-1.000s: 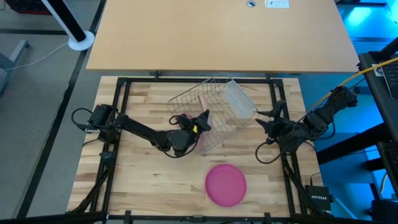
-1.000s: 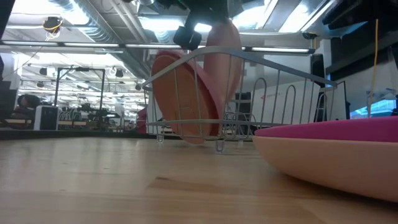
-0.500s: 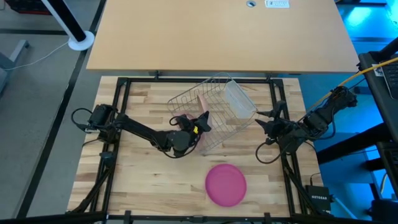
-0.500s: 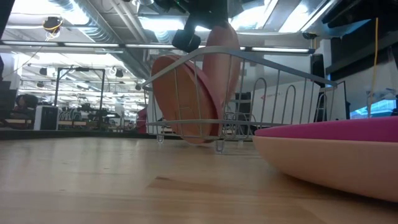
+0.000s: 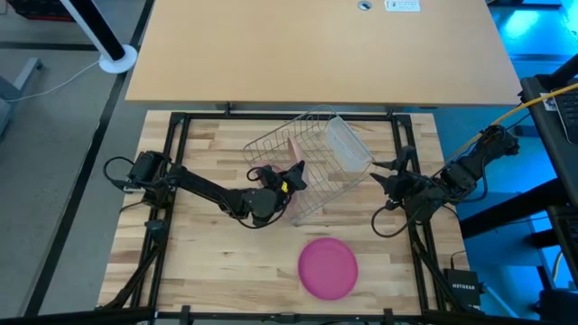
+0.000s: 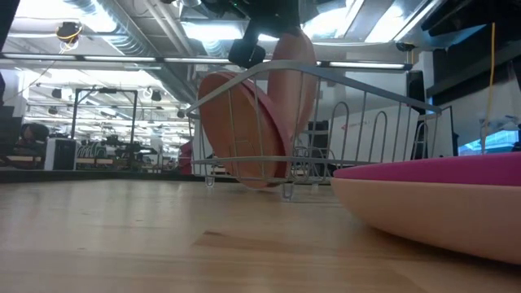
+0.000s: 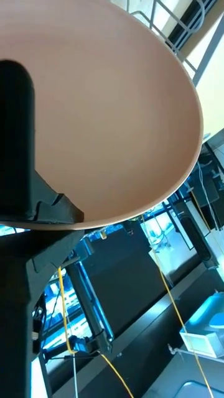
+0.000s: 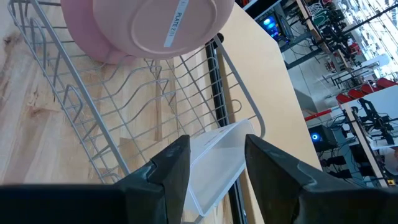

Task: Sort dishes
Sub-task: Put the light brown plate into the dish rack

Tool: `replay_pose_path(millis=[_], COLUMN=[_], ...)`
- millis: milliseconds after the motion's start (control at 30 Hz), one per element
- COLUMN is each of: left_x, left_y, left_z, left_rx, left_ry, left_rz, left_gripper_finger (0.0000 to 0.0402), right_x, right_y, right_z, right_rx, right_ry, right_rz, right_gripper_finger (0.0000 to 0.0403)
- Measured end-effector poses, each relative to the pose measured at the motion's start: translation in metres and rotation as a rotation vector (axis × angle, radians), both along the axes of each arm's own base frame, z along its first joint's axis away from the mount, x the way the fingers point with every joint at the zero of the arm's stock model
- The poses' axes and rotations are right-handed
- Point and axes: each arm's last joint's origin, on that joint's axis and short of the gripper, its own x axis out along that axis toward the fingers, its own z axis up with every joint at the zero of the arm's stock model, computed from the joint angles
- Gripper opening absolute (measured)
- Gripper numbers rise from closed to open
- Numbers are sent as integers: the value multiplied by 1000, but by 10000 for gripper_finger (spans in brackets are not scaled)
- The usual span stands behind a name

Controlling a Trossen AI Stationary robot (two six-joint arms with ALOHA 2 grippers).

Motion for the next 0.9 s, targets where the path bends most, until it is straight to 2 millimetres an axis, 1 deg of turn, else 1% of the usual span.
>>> replay_pose_path(millis=[167,367,467,533,767,900], left_x=[0,3,4,4,-1,-1], left_y=[2,12,12,11,-5,-7], left_z=[2,2,0,0,-1,-1], left_rx=[8,10,9,11,19,6], left_ry=[-6,-10,-13,-10,22,3], left_rz=[-5,-15,-13,-16,33,30], left_gripper_finger=[0,0,0,0,0,0], right_x=[0,0,0,0,0,0], right_y=[0,0,0,0,0,0], right_z=[0,0,0,0,0,0], right_rx=[-2,-4,-4,-5,-6,-7], right_ry=[1,2,3,4,5,6], right_rz=[1,3,3,3,3,3], right_gripper_finger=[159,159,159,159,159,159])
